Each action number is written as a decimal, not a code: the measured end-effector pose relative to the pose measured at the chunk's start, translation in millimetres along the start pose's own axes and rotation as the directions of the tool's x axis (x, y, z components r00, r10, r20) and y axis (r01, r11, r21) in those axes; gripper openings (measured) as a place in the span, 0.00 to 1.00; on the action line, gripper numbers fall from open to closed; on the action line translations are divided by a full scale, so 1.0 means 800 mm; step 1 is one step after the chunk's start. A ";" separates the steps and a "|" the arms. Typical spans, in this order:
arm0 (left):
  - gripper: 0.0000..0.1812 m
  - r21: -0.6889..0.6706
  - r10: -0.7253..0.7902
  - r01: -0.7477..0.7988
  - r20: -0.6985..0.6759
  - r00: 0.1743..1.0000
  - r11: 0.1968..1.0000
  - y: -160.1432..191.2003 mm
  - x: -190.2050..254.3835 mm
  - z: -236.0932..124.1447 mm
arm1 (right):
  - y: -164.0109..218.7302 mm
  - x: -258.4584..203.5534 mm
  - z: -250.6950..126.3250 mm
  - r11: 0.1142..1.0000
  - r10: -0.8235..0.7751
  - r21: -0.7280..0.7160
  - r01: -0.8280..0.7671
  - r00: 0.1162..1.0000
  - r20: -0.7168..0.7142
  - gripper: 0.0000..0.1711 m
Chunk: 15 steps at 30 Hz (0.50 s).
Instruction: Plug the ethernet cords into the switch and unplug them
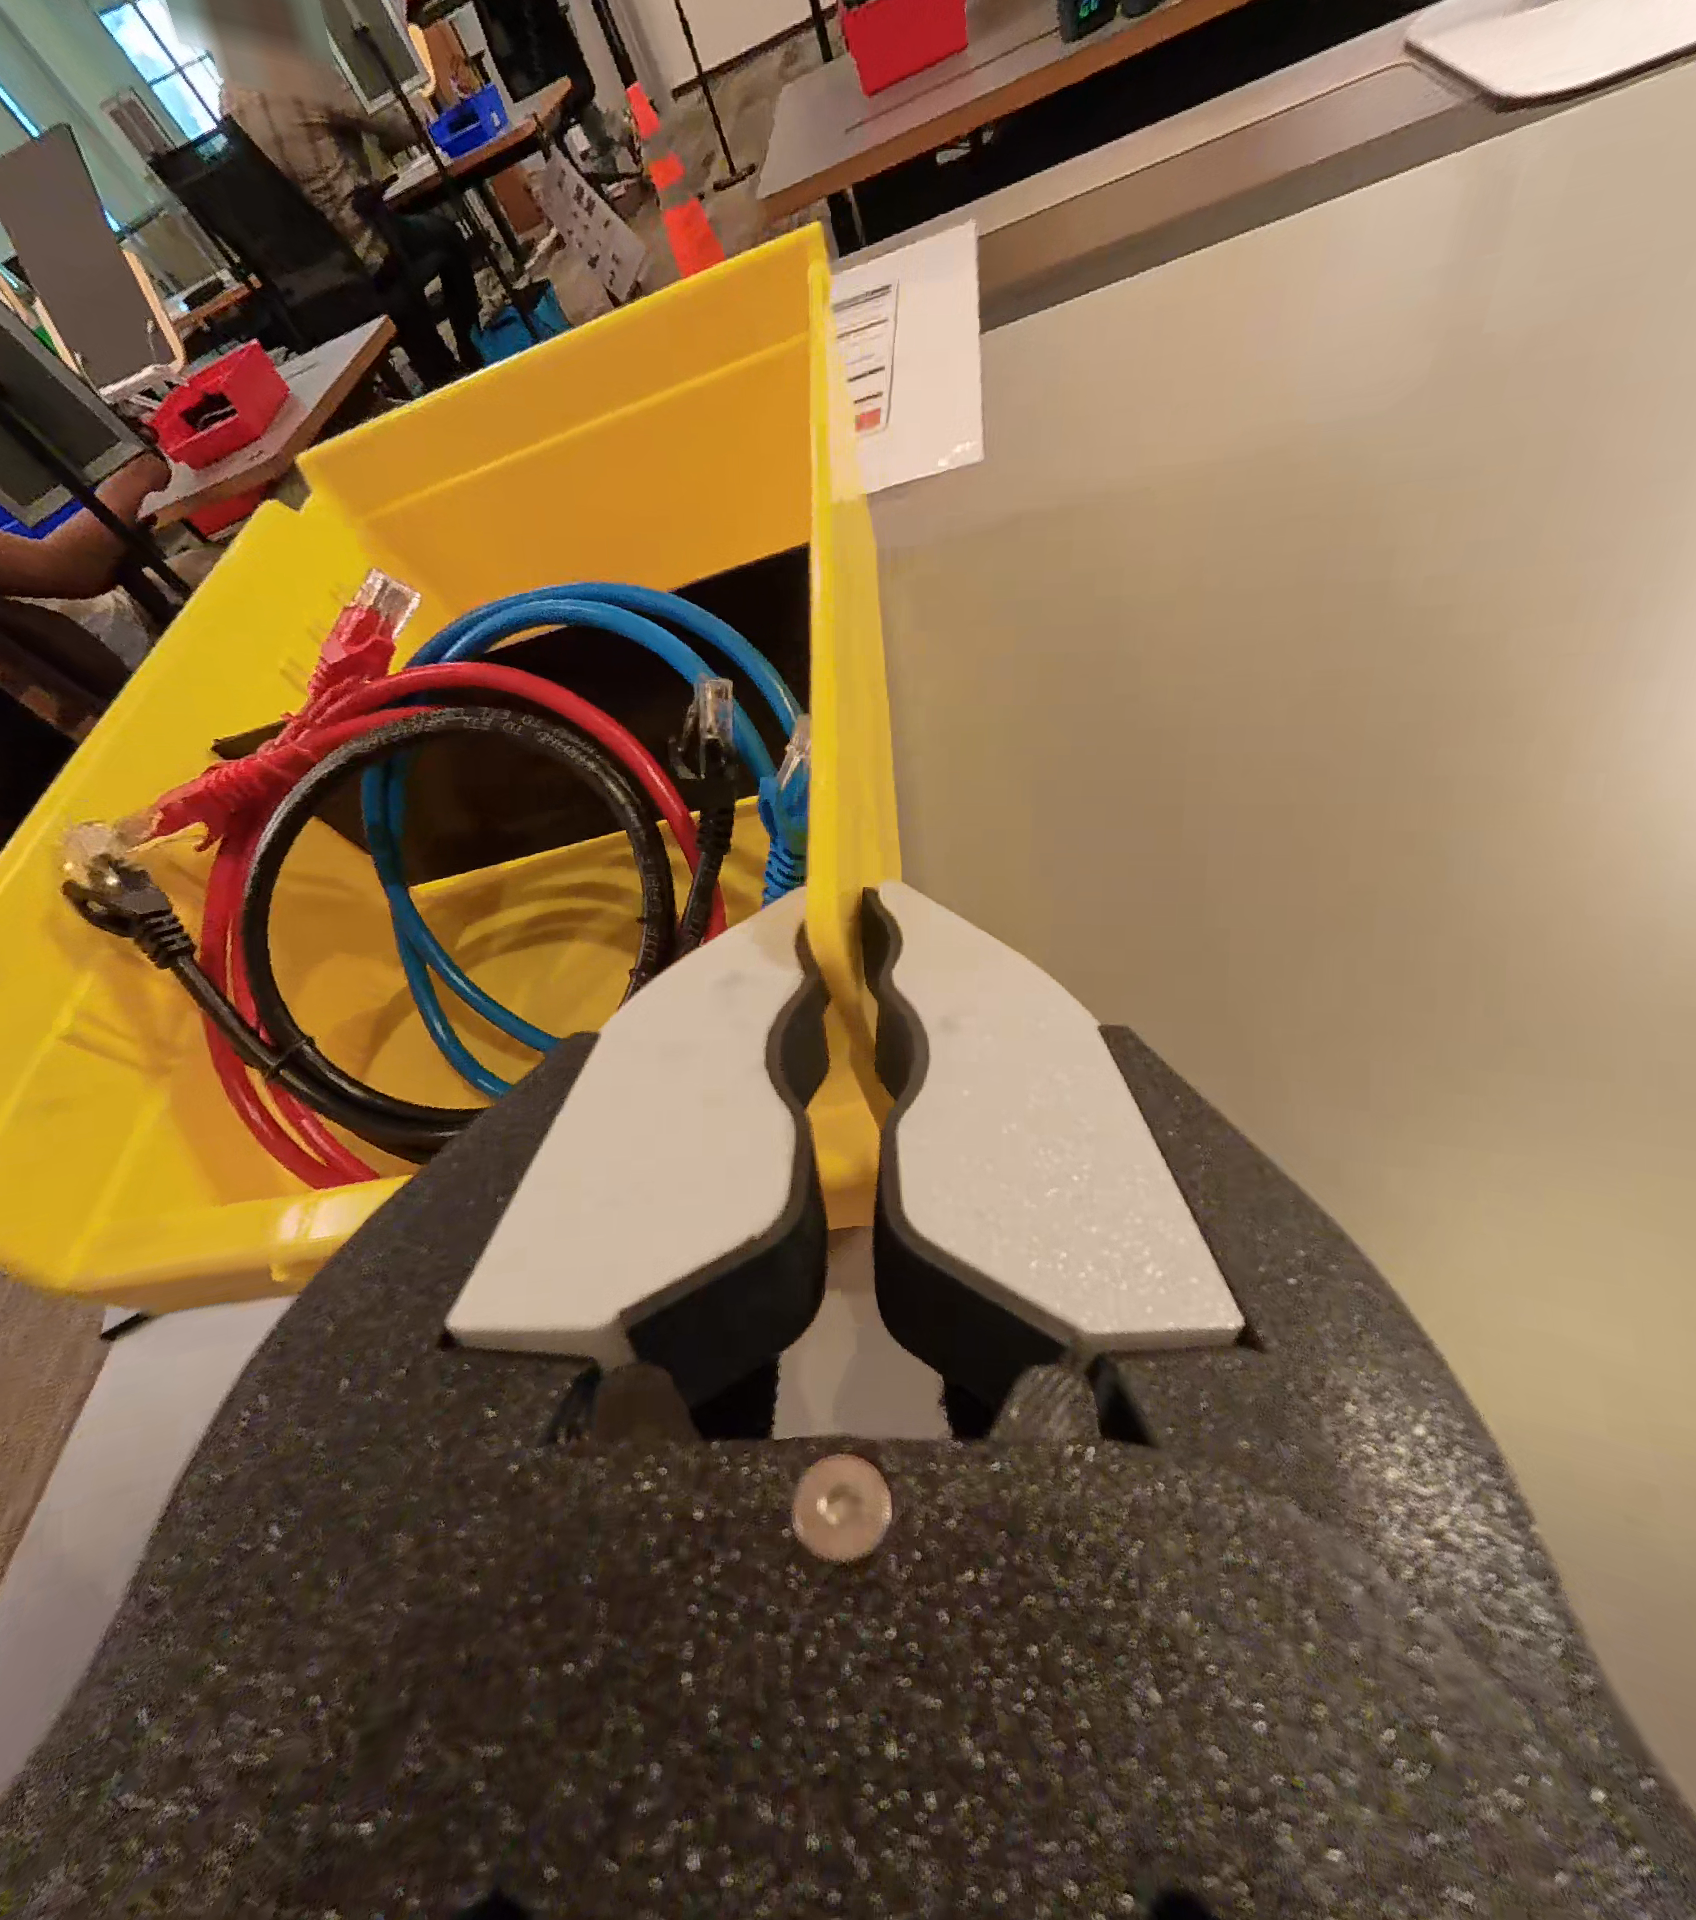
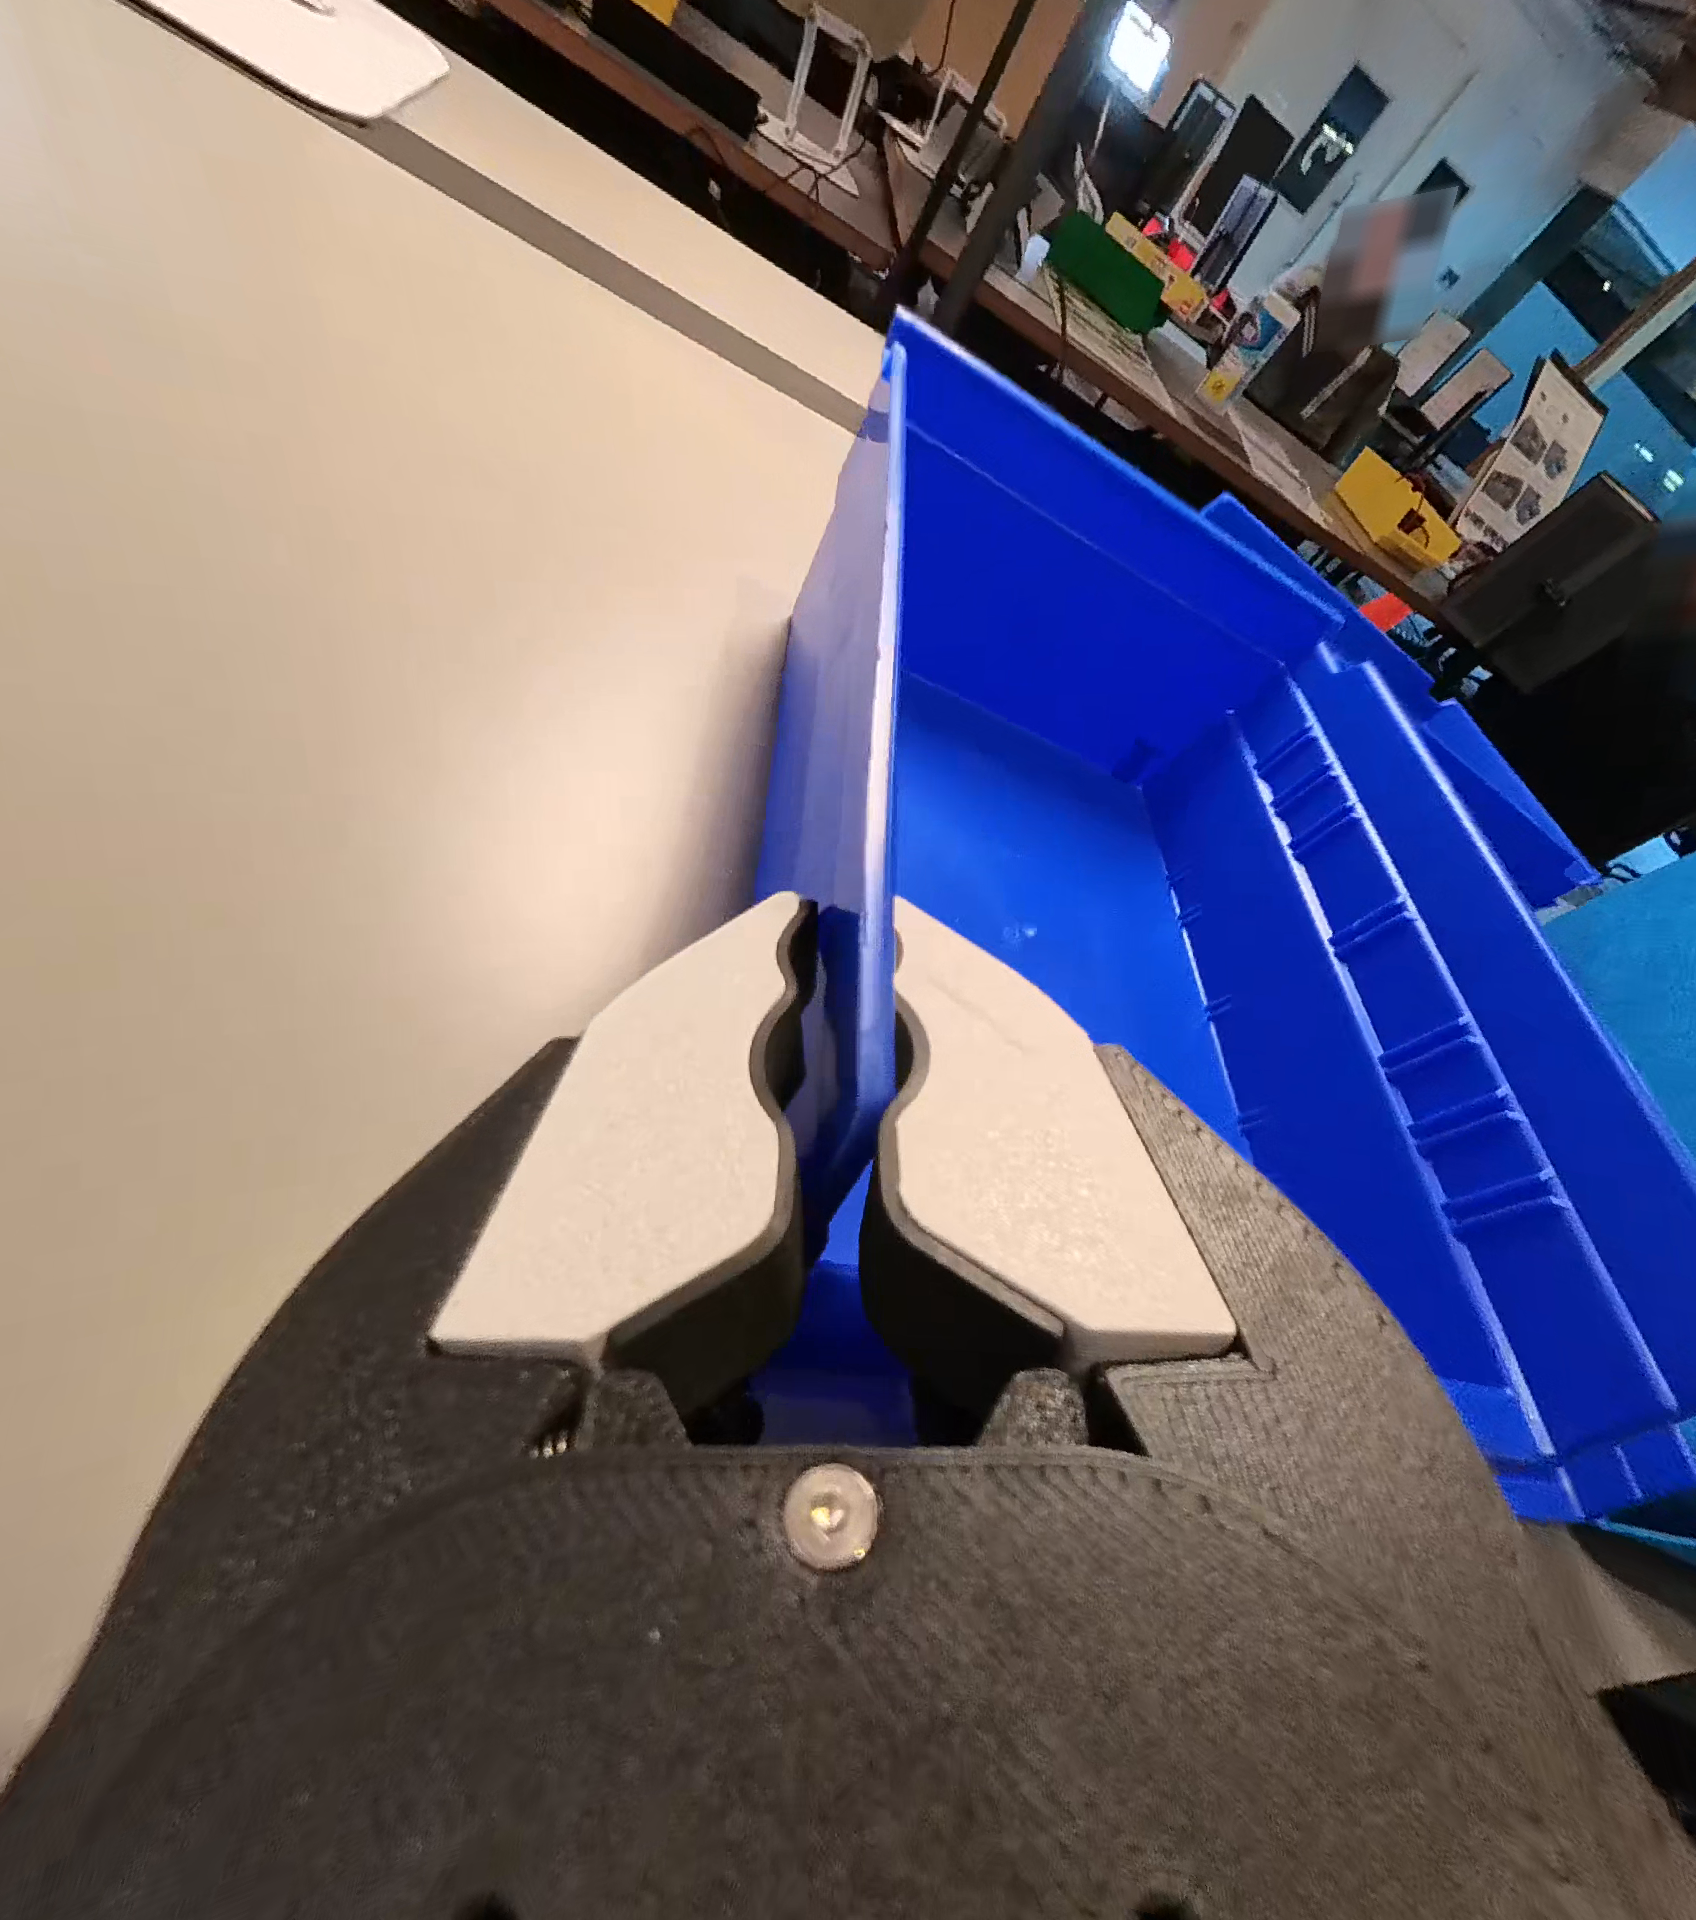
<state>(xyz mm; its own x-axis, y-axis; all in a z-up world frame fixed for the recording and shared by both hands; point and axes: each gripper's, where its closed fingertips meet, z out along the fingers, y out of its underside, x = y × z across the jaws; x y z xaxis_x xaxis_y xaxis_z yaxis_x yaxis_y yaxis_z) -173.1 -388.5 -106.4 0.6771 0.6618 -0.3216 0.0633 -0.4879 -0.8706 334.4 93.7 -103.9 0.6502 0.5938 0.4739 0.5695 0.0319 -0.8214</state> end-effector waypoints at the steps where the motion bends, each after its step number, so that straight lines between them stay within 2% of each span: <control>1: 0.02 -0.001 -0.006 0.006 -0.009 1.000 1.000 -0.001 -0.002 0.004 | 0.003 0.003 0.002 1.000 0.011 -0.003 -0.011 1.000 -0.009 0.05; 7: 0.03 0.029 0.055 -0.055 -0.010 0.998 0.998 0.001 -0.005 0.005 | 0.013 0.013 -0.011 0.999 0.031 0.009 -0.031 0.999 -0.023 0.04; 15: 0.02 0.089 0.062 -0.056 -0.066 0.996 0.994 0.004 -0.010 0.003 | 0.018 0.045 0.028 0.999 0.031 0.013 -0.032 0.997 0.077 0.04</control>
<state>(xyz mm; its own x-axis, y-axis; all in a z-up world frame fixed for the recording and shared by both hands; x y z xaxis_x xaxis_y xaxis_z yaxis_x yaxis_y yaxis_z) -180.1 -394.2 -107.4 0.7267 0.5911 -0.3499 -0.0406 -0.4715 -0.8809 354.5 133.9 -105.8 0.6269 0.6544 0.4228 0.5419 0.0236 -0.8401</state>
